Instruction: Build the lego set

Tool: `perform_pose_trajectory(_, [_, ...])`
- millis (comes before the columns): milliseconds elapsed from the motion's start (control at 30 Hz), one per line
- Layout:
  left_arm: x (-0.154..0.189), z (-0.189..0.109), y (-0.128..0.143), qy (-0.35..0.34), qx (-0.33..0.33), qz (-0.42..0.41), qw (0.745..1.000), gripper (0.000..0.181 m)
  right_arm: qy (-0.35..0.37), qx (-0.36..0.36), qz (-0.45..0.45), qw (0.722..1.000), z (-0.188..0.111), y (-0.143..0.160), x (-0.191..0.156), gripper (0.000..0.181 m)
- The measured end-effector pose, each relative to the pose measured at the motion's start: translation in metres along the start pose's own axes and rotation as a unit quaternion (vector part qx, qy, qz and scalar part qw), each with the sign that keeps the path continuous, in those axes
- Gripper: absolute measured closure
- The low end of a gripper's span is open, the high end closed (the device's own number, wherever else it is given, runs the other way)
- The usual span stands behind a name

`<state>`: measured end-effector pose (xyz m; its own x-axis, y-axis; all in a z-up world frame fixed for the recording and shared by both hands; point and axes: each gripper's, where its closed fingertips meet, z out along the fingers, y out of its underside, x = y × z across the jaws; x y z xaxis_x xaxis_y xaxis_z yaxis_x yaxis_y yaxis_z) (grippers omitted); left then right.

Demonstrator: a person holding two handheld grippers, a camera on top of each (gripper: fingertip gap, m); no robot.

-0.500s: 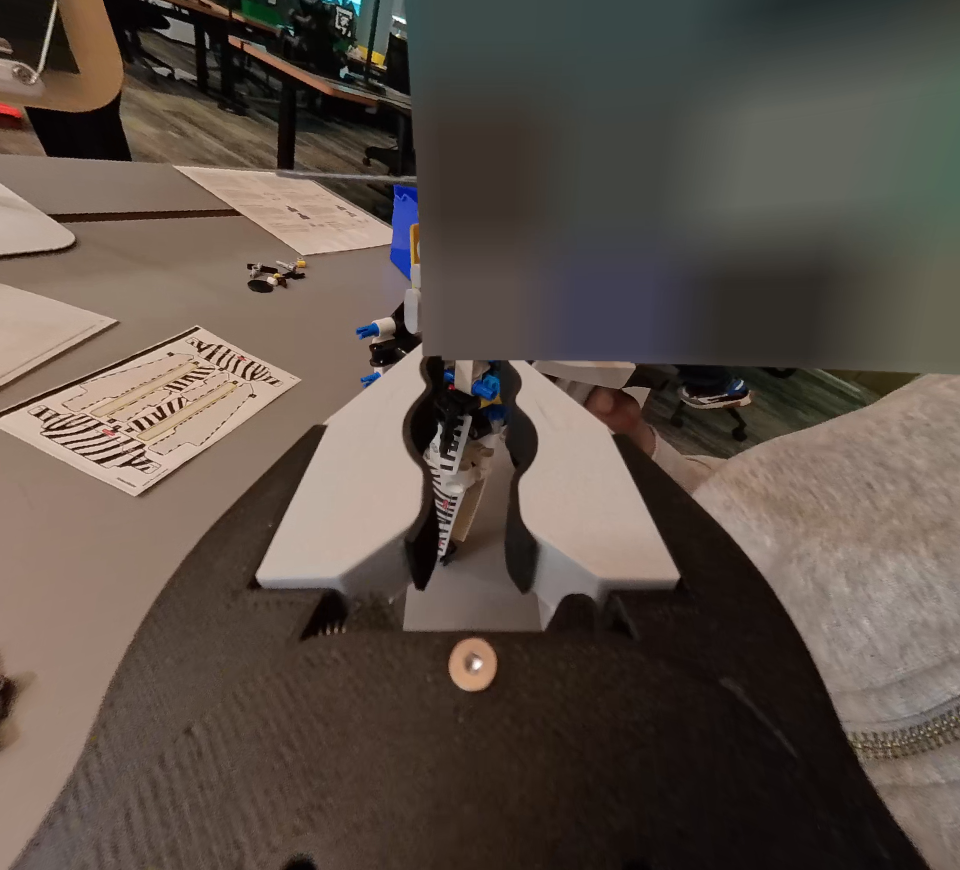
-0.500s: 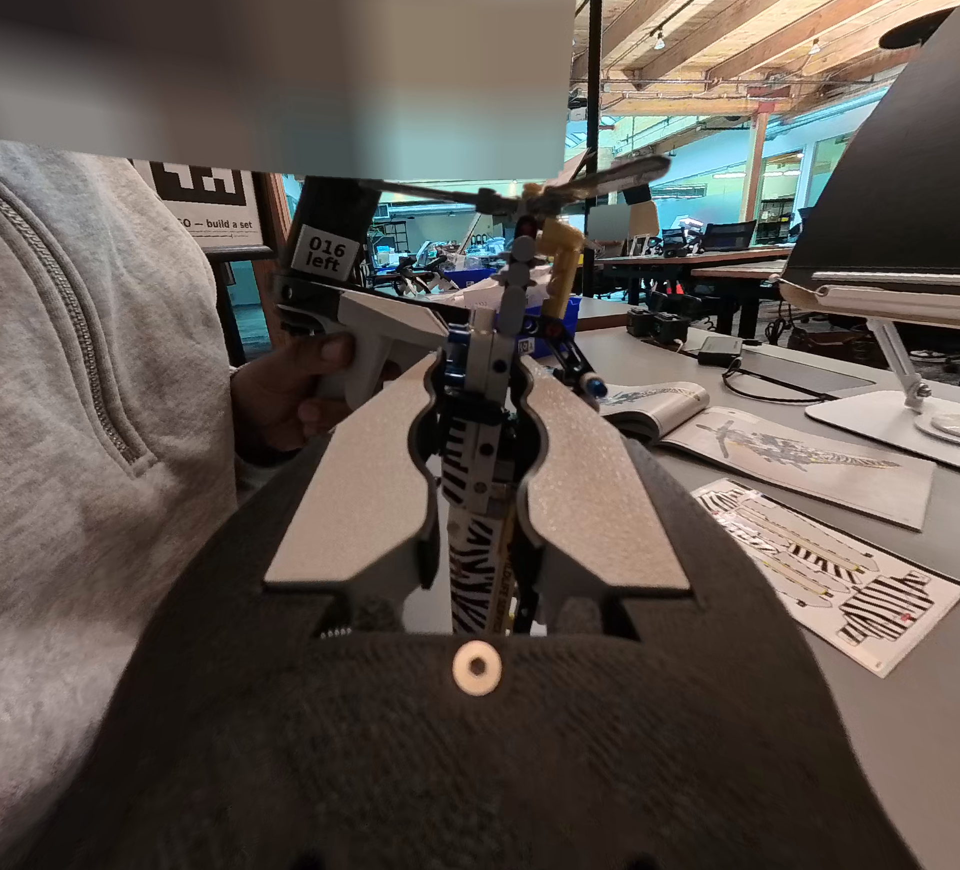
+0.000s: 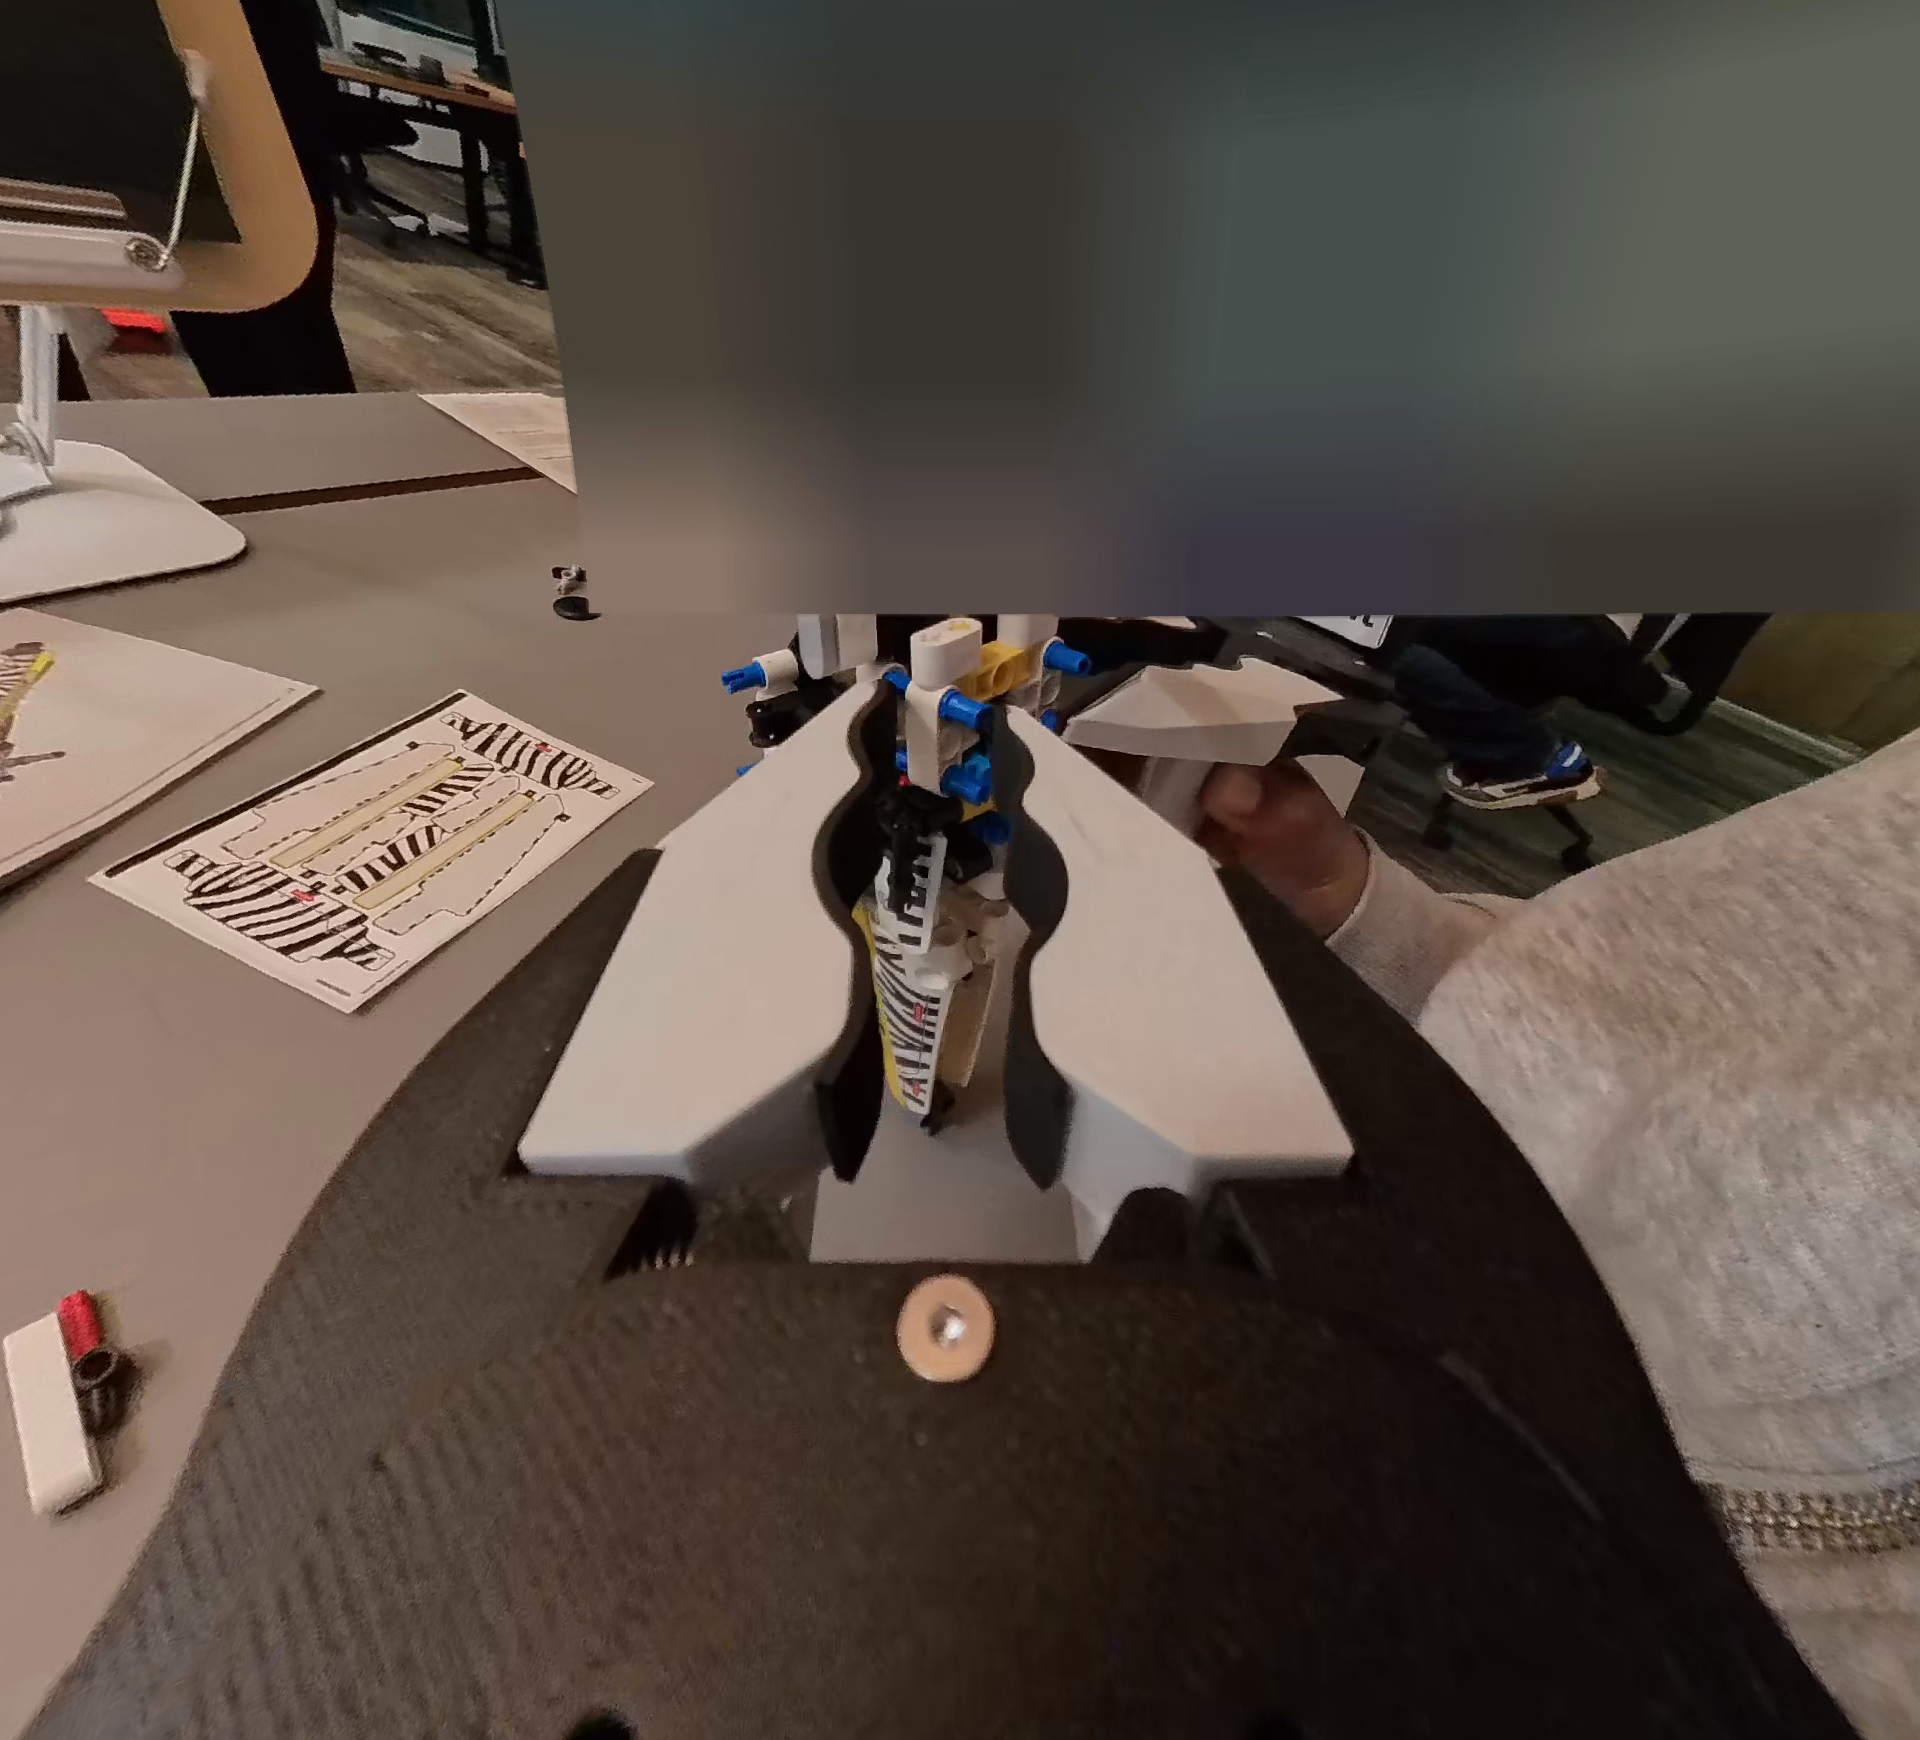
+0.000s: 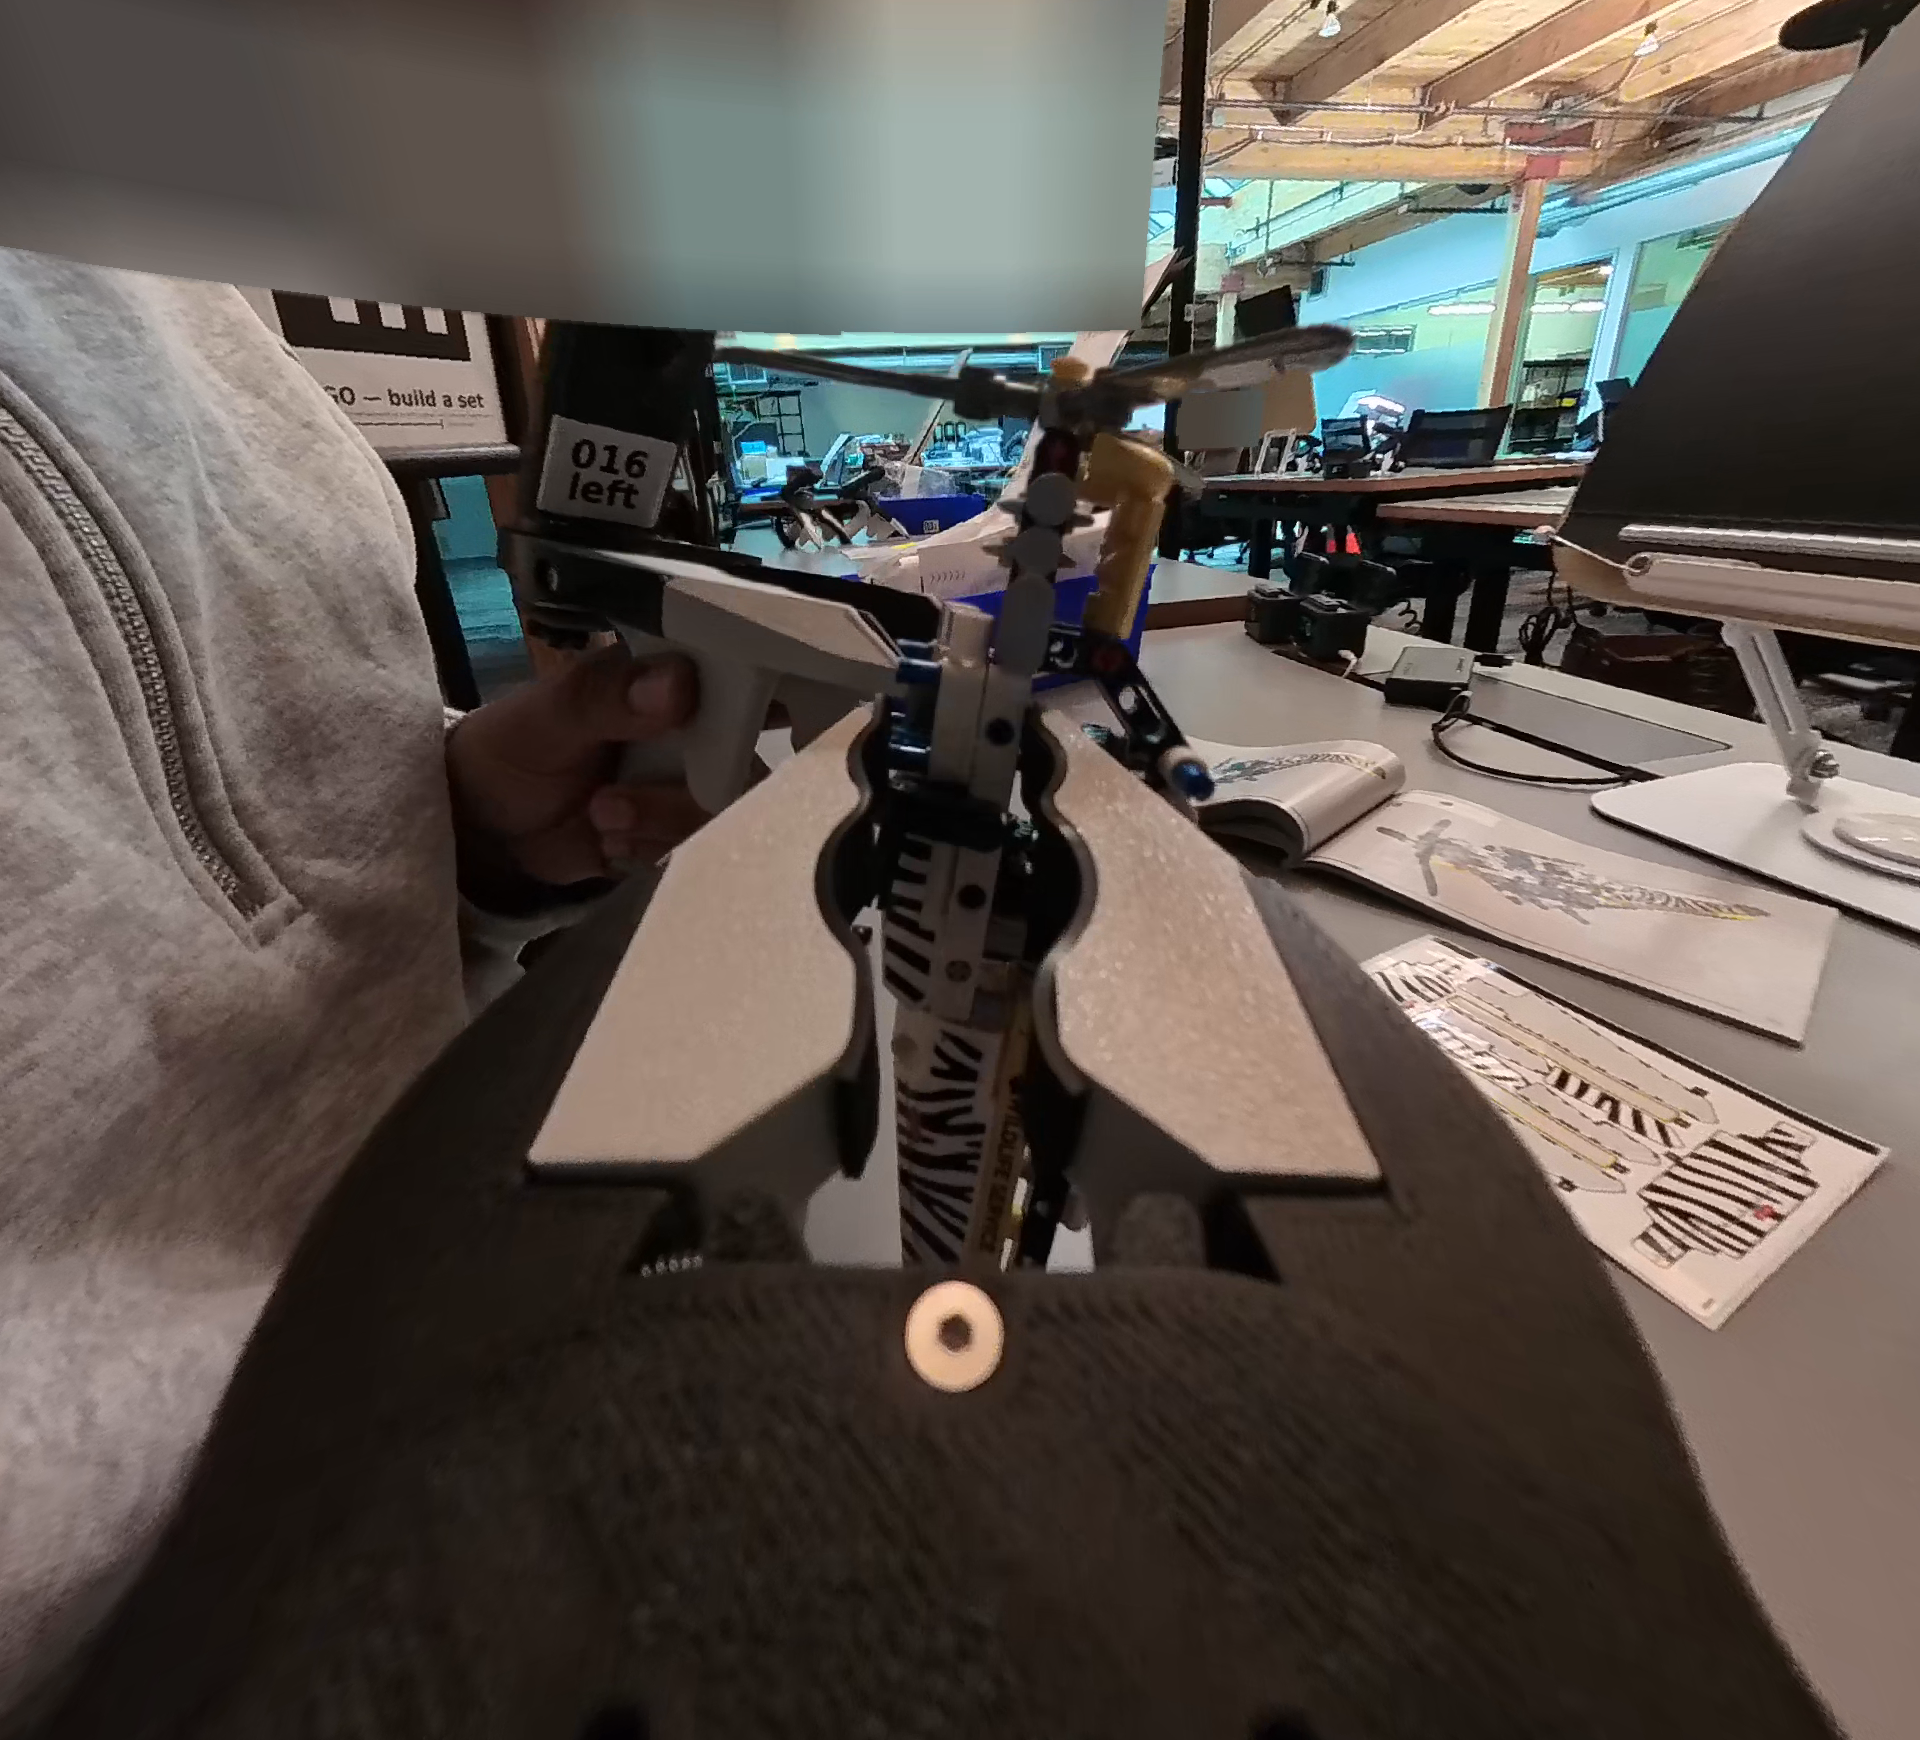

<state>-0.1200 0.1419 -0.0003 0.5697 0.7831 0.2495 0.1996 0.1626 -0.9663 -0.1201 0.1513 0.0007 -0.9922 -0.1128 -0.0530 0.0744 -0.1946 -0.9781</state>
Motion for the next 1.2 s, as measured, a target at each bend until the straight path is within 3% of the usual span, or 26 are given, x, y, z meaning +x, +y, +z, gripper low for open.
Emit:
perform_pose_trajectory(700, [0.009, -0.002, 0.005, 0.035, -0.024, -0.032, 0.999, 0.166, -0.06, -0.08, -0.013, 0.995, -0.006, 0.002, -0.008, 0.159])
perform_pose_trajectory(1000, [0.014, -0.002, 0.007, 0.096, -0.012, -0.078, 0.992, 0.167, -0.08, -0.045, 0.023, 0.996, -0.01, 0.0, -0.005, 0.159])
perform_pose_trajectory(1200, [0.008, 0.003, 0.007, 0.098, 0.001, -0.101, 0.99, 0.138, -0.061, 0.009, 0.058, 0.996, -0.019, -0.002, 0.001, 0.16])
